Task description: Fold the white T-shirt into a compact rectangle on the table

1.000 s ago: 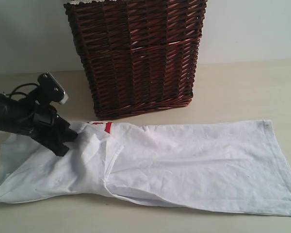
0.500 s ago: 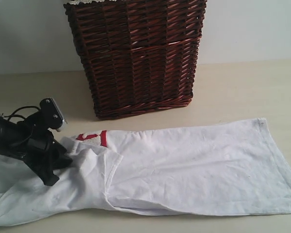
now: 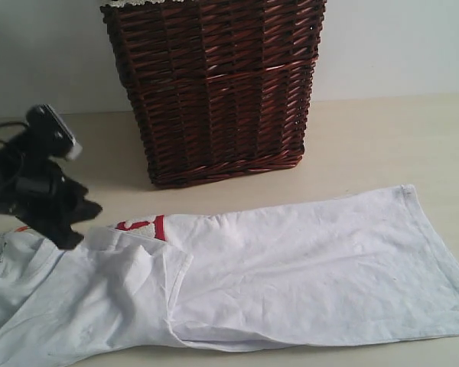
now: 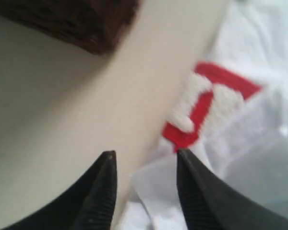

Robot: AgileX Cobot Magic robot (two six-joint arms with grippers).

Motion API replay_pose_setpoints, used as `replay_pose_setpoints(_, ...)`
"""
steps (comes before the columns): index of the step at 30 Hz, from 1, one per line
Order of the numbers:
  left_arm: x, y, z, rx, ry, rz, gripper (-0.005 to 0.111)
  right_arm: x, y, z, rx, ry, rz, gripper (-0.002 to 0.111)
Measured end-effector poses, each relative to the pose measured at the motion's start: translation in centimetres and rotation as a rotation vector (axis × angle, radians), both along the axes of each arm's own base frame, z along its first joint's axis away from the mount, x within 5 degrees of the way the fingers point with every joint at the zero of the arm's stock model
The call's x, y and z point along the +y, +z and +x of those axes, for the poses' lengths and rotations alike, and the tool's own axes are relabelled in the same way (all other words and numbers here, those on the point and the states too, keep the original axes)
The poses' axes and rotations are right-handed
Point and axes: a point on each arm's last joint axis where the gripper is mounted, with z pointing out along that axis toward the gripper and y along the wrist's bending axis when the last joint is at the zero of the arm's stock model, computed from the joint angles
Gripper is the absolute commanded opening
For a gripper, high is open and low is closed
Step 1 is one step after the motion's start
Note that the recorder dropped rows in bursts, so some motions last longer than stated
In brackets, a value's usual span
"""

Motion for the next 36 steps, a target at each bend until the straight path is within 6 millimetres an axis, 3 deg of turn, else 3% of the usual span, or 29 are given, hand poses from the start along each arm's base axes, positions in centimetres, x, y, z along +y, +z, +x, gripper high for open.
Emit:
replay_pose_setpoints(3, 1.0, 2.9, -0.3, -0.048, 0.158, -0.087, 0.062, 0.0, 0.0, 0.0, 0.000, 0.000, 0.000, 0.017)
replay_pose_setpoints(5, 2.6, 3.3, -0.8, -0.030, 0.301, -0.143, 0.070, 0.0, 0.0, 0.0, 0.000, 0.000, 0.000, 0.017)
replay_pose_setpoints(8, 5.6, 1.6, -2.0, 0.068, 0.510, -0.195, 0.076, 0.0, 0.0, 0.0, 0.000, 0.000, 0.000, 0.017)
replay_pose_setpoints(11, 7.6, -0.8, -4.3, 0.223, 0.596, -0.210, 0.077, 0.0, 0.0, 0.0, 0.000, 0.000, 0.000, 0.017)
replay_pose_setpoints(16, 8.5, -3.2, -7.3, 0.416, 0.580, -0.170, 0.077, 0.0, 0.0, 0.0, 0.000, 0.000, 0.000, 0.017)
replay_pose_setpoints(32, 9.4, -6.0, -6.8, 0.456, 0.670, -0.115, 0.077, 0.0, 0.0, 0.0, 0.000, 0.000, 0.000, 0.017)
replay_pose_setpoints(36, 9.4, -6.3, -6.7, 0.468, 0.695, -0.130, 0.070, 0.0, 0.0, 0.0, 0.000, 0.000, 0.000, 0.017)
